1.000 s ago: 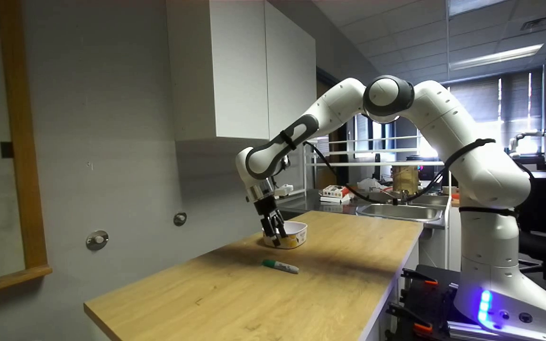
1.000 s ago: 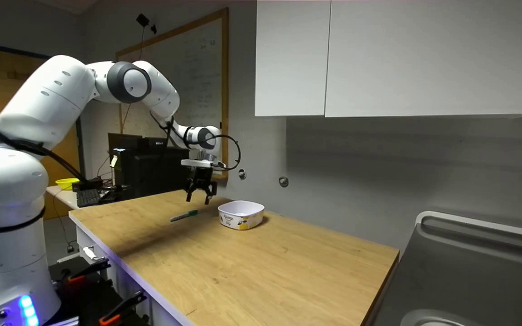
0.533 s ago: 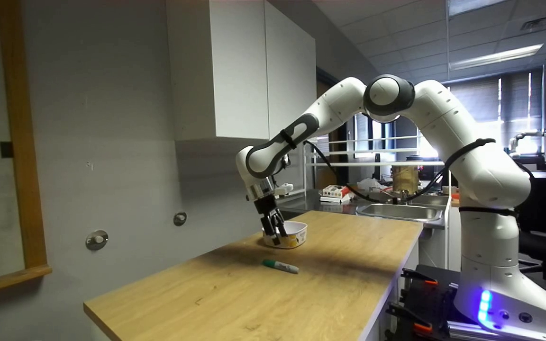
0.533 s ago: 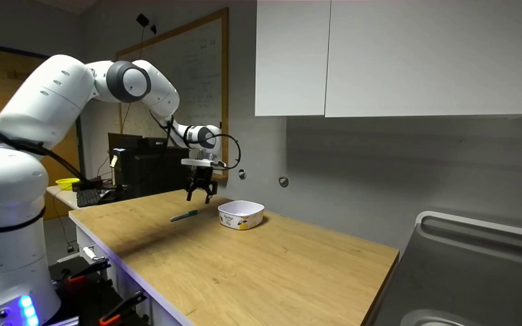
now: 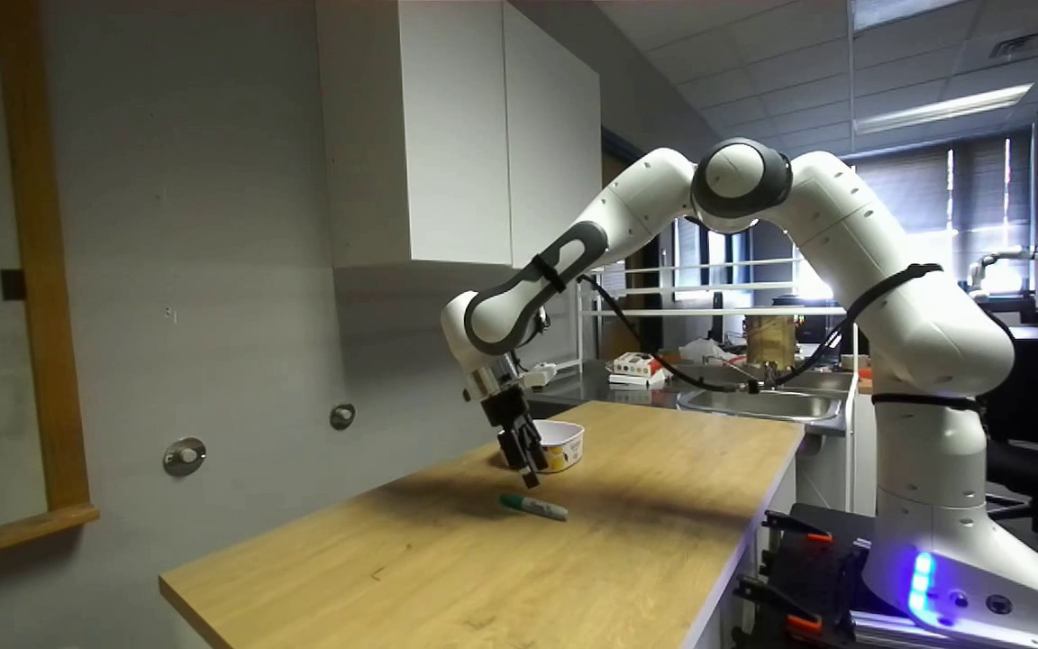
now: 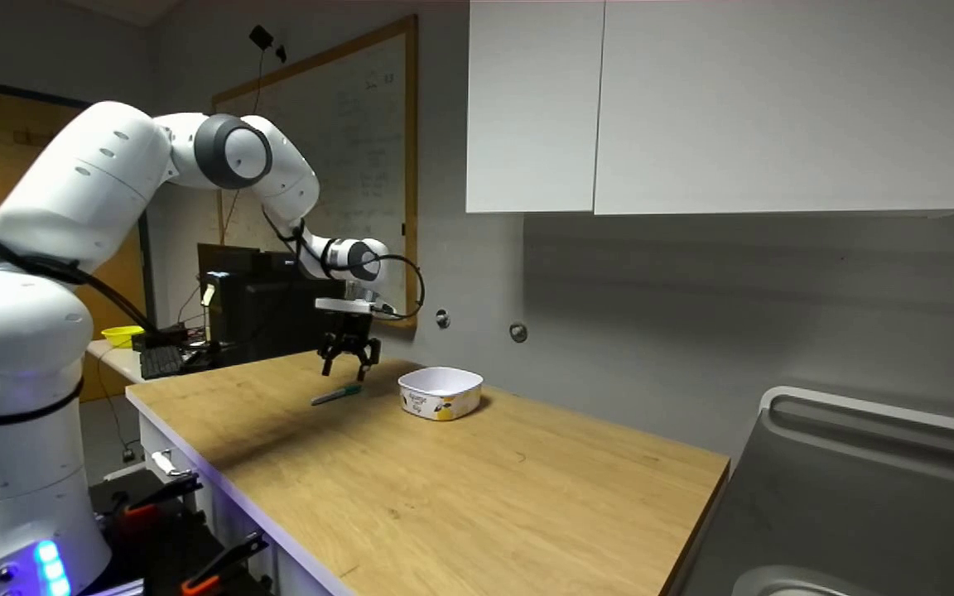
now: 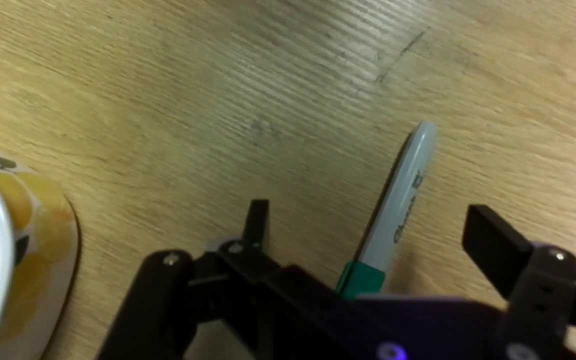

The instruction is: Put the marker in the bowl

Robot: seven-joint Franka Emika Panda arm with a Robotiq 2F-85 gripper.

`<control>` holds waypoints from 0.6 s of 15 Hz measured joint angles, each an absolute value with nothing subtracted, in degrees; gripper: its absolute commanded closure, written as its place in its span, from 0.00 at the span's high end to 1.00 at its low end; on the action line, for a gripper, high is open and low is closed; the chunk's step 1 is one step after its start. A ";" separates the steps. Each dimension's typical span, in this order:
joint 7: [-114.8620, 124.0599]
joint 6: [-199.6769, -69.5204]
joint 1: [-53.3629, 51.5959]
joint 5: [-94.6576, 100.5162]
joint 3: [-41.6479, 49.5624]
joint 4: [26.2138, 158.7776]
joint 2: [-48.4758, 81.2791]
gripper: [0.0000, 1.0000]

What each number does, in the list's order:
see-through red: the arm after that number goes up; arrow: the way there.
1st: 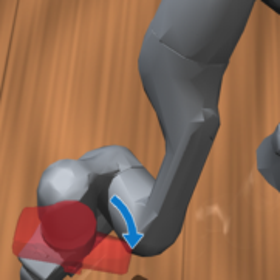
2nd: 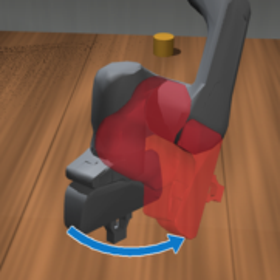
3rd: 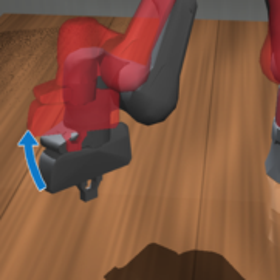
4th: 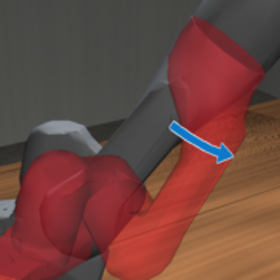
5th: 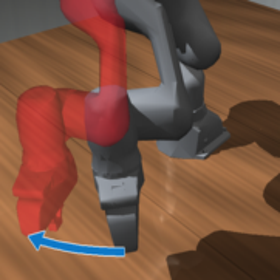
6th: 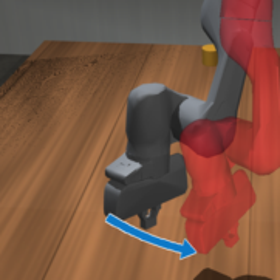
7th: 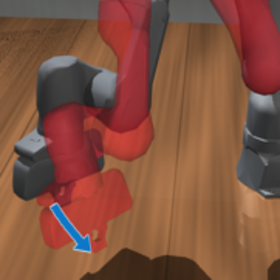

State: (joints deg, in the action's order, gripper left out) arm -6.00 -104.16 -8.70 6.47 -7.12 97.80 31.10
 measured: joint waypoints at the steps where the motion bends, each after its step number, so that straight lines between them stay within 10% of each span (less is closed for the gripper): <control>1: -6.00 -104.47 -8.94 6.42 -7.22 98.34 31.11 1.00; 9: -6.00 -108.37 -9.83 6.61 -7.32 99.29 32.98 1.00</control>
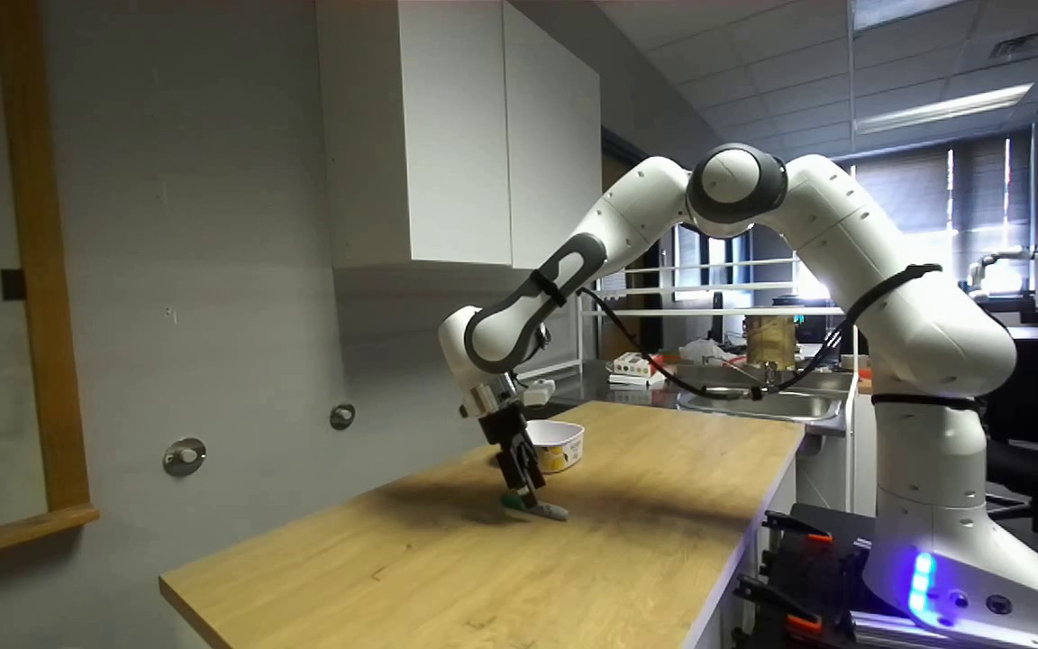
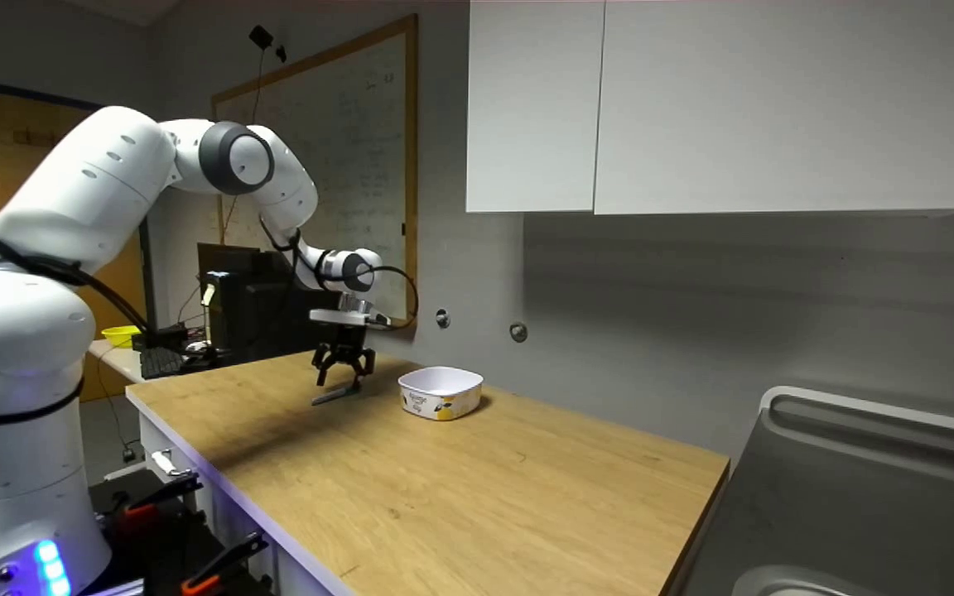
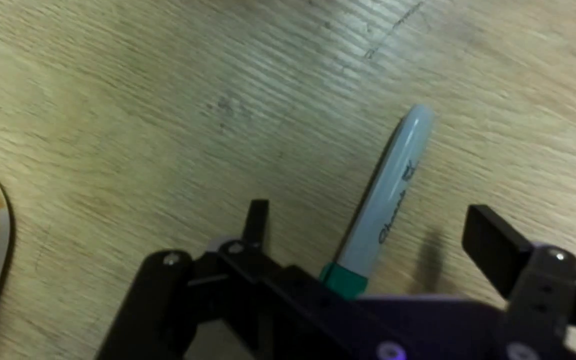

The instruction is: Put the marker in the bowl

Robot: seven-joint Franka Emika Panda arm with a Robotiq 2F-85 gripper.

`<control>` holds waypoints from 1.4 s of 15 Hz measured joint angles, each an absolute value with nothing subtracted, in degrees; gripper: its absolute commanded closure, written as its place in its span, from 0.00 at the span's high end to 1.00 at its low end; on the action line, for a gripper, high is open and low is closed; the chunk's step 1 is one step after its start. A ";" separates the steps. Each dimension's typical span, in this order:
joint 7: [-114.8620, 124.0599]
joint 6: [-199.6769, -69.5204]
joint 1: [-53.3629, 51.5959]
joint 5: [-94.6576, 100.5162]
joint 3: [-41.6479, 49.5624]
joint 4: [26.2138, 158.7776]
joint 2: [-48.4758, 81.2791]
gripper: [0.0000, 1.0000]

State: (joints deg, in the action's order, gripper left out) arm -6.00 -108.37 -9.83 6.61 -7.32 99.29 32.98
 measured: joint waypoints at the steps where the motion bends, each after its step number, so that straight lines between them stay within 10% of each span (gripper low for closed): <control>1: -6.00 -108.69 -9.87 6.67 -7.32 99.05 33.35 1.00; 12: -6.00 -110.32 -9.89 6.92 -6.89 97.91 35.11 1.00; 13: -6.01 -110.43 -9.87 6.92 -6.82 97.91 35.28 0.75; 21: -6.03 -111.02 -9.52 7.23 -6.55 97.39 35.16 0.22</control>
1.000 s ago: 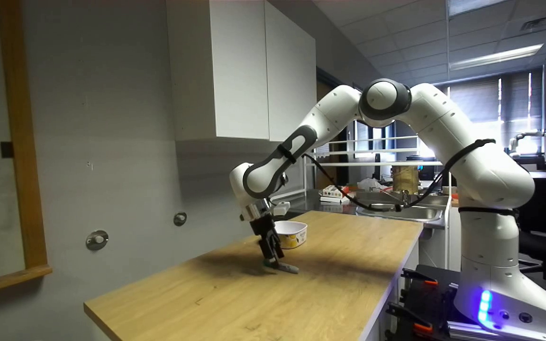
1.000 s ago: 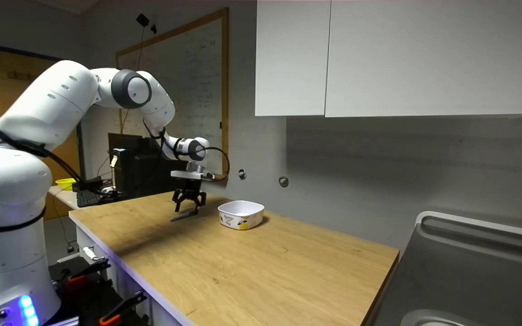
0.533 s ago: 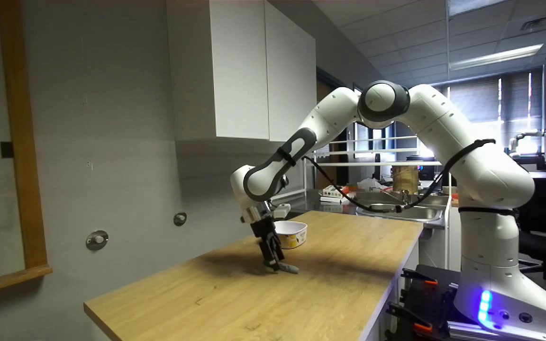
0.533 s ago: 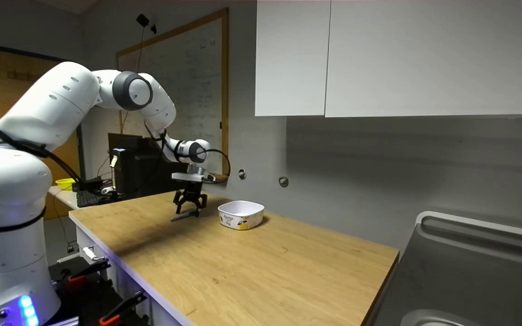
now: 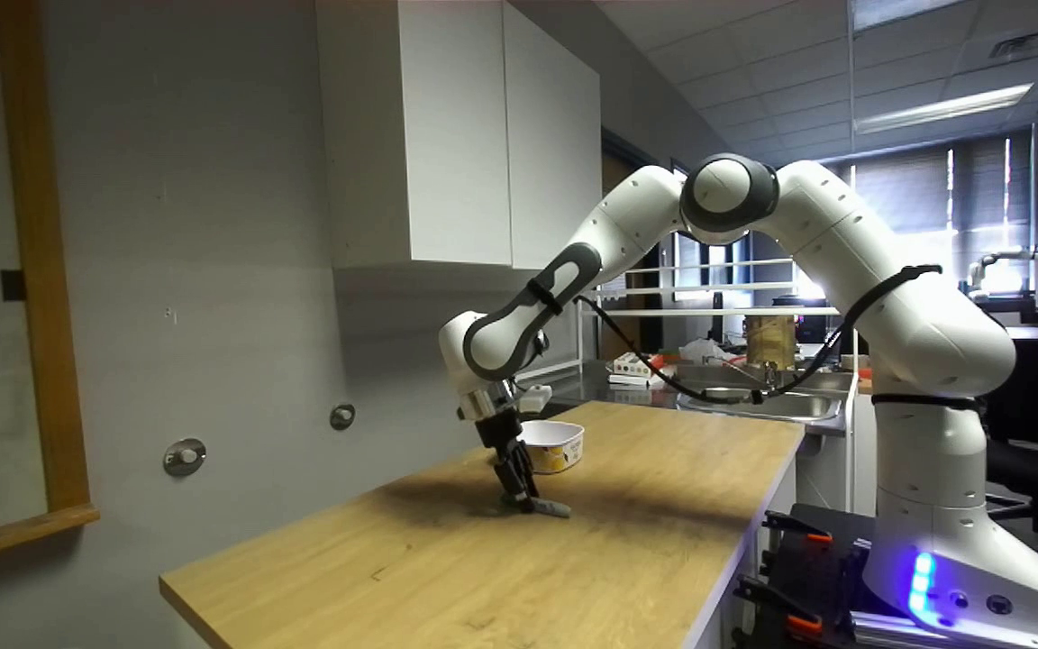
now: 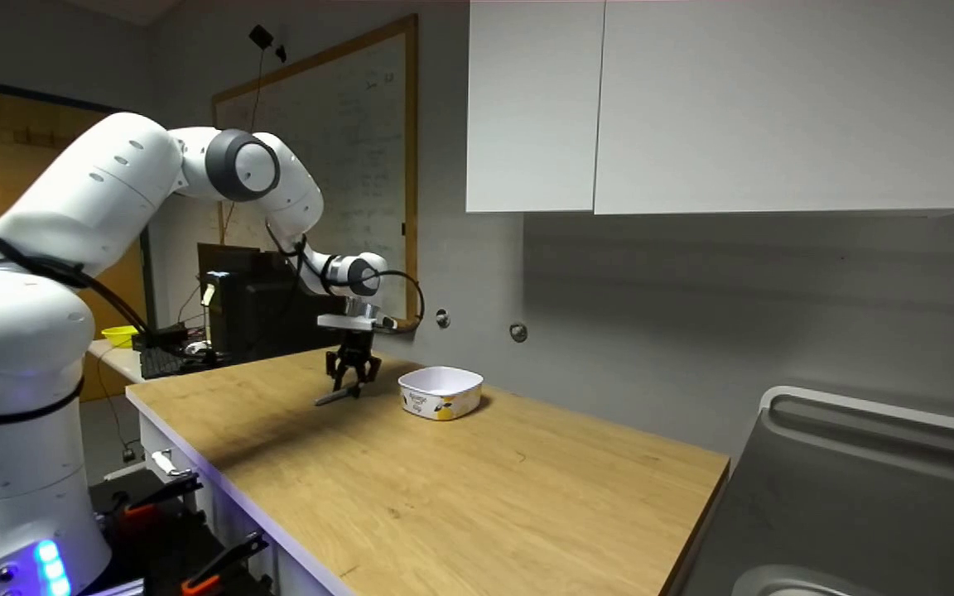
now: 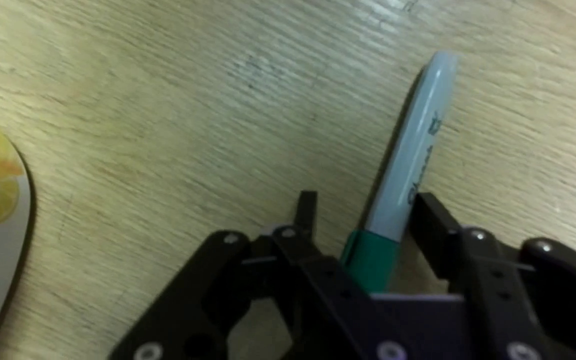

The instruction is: Put the marker in the bowl

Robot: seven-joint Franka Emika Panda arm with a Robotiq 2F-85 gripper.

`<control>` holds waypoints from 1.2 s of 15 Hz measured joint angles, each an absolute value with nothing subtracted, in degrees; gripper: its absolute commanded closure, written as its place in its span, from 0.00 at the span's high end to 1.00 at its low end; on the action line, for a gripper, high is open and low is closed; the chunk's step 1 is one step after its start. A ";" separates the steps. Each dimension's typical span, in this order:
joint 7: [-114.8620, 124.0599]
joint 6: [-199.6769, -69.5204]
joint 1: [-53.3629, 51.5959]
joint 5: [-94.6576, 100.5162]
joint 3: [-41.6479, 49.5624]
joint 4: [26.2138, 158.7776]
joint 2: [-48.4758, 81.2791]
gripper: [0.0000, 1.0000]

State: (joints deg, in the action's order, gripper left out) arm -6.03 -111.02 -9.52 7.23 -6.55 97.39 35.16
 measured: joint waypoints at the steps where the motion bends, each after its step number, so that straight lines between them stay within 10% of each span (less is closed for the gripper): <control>1: -6.03 -111.02 -9.51 7.23 -6.54 97.33 35.08 0.13; 3: -6.03 -111.02 -9.48 7.28 -6.47 97.19 34.97 0.01; 18: -4.92 -108.56 -9.56 7.28 -6.44 100.53 26.40 0.06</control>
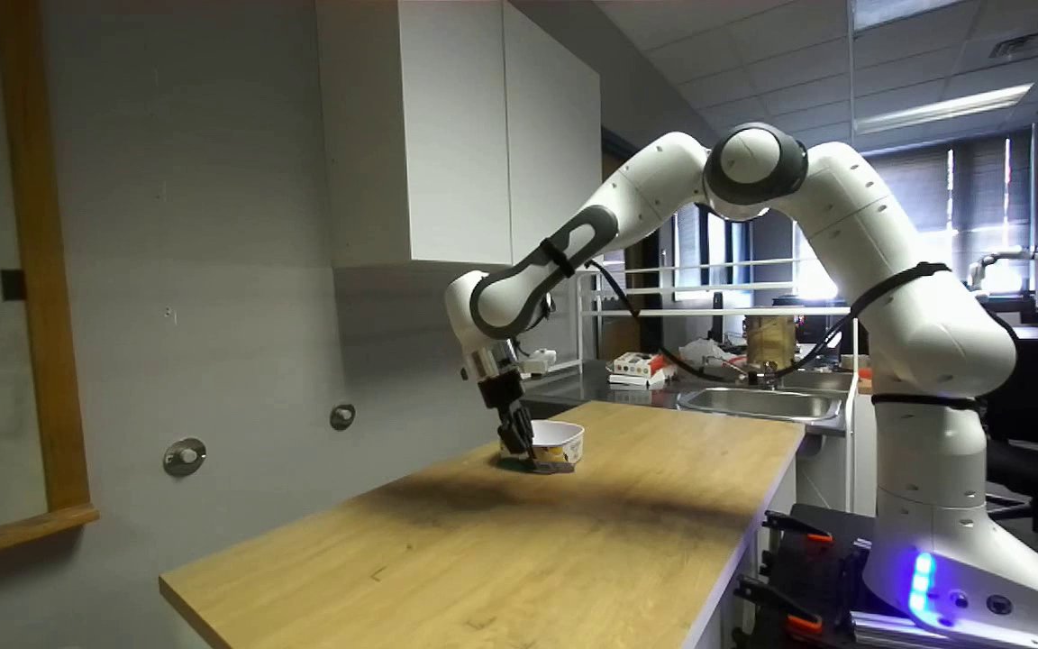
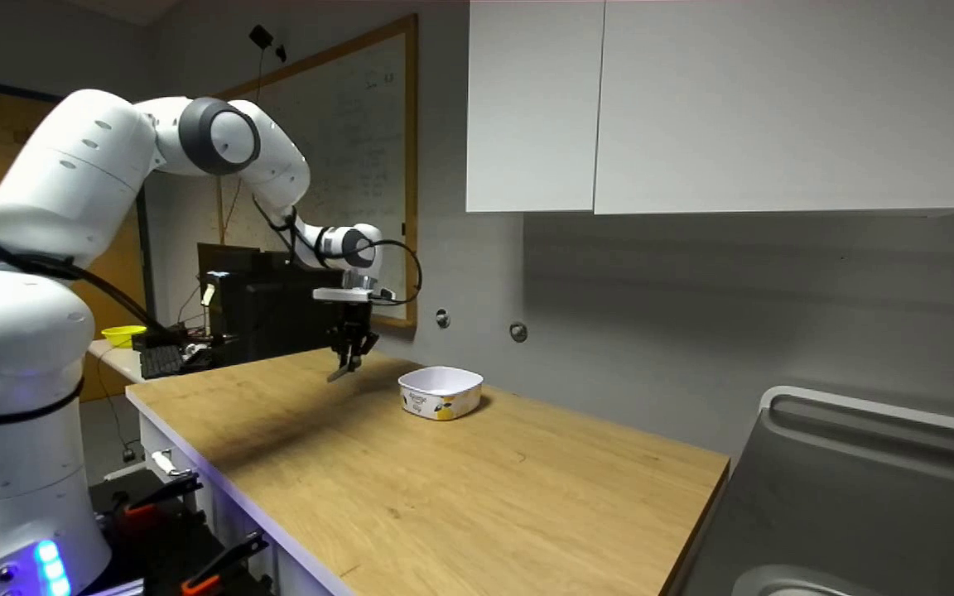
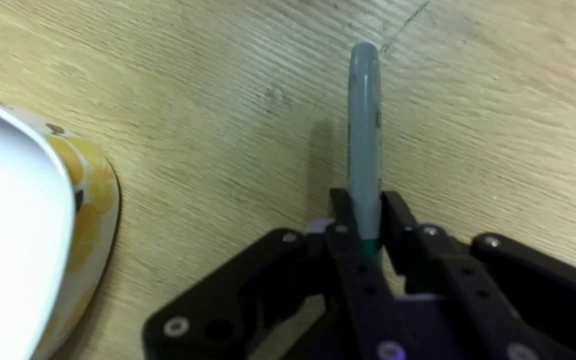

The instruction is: Put the marker in the bowl

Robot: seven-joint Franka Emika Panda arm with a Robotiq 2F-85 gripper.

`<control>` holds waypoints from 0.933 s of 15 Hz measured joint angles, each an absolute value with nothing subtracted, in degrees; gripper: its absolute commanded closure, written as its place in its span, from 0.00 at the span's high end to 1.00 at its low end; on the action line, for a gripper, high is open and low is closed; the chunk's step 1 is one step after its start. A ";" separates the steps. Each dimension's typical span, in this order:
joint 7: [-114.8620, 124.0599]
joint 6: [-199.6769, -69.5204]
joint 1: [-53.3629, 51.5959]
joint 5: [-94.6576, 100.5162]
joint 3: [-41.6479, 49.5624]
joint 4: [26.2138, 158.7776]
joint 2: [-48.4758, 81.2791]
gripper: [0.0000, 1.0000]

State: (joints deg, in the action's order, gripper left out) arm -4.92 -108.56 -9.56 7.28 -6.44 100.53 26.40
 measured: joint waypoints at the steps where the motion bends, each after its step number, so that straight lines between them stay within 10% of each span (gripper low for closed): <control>1: -4.67 -107.79 -9.66 7.29 -6.44 101.27 24.46 0.06; 14: -3.30 -96.65 -9.00 16.92 -4.25 93.59 19.02 0.06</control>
